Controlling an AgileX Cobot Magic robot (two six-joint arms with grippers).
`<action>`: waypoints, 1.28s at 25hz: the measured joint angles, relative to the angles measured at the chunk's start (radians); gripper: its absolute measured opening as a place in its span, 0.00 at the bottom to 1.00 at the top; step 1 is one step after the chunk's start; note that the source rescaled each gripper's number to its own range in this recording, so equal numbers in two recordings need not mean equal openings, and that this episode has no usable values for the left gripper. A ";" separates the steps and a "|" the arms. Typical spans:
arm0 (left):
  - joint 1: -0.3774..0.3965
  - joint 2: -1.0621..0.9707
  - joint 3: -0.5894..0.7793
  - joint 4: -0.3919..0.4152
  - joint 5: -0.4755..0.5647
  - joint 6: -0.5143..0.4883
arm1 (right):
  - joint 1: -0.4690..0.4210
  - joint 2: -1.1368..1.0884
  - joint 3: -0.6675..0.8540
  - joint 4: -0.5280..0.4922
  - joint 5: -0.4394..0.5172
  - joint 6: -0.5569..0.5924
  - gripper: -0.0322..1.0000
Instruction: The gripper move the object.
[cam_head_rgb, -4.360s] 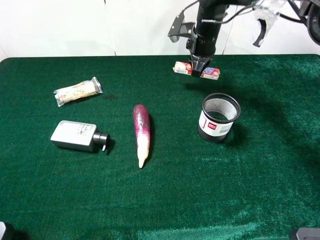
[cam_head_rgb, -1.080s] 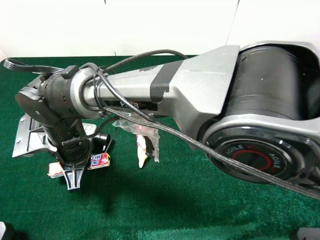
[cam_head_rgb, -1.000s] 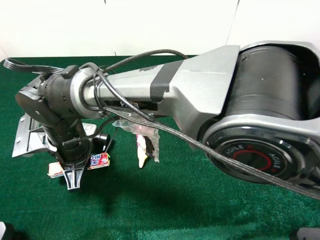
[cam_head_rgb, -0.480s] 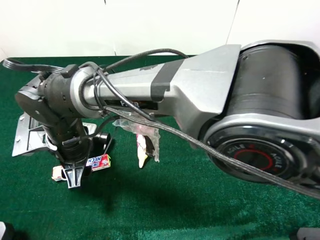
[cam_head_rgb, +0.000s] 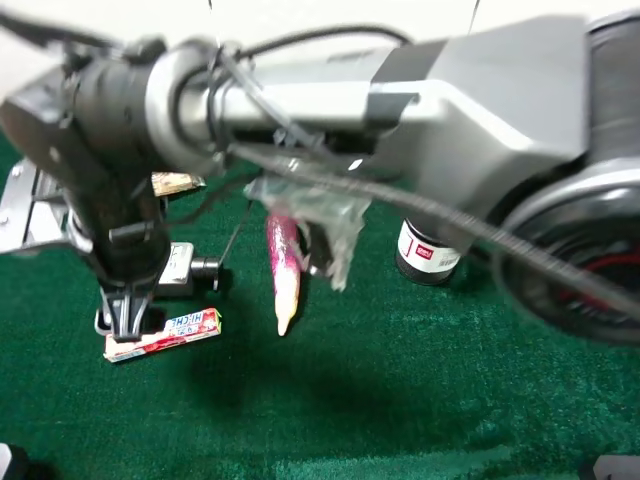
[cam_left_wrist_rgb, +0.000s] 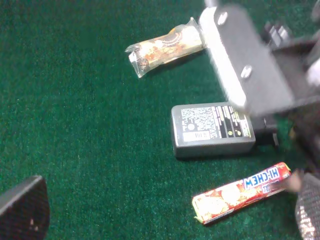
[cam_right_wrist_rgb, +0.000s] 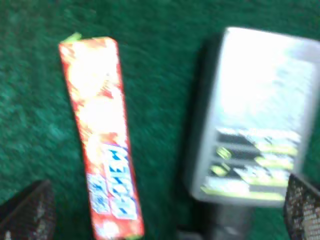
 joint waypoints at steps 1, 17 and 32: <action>0.000 0.000 0.000 0.000 0.000 0.000 | -0.008 -0.011 0.000 -0.014 0.010 0.005 1.00; 0.000 0.000 0.000 0.000 0.000 0.000 | -0.316 -0.431 0.435 -0.086 -0.072 0.153 1.00; 0.000 0.000 0.000 0.000 0.000 0.000 | -0.668 -1.126 0.979 -0.151 -0.090 0.399 1.00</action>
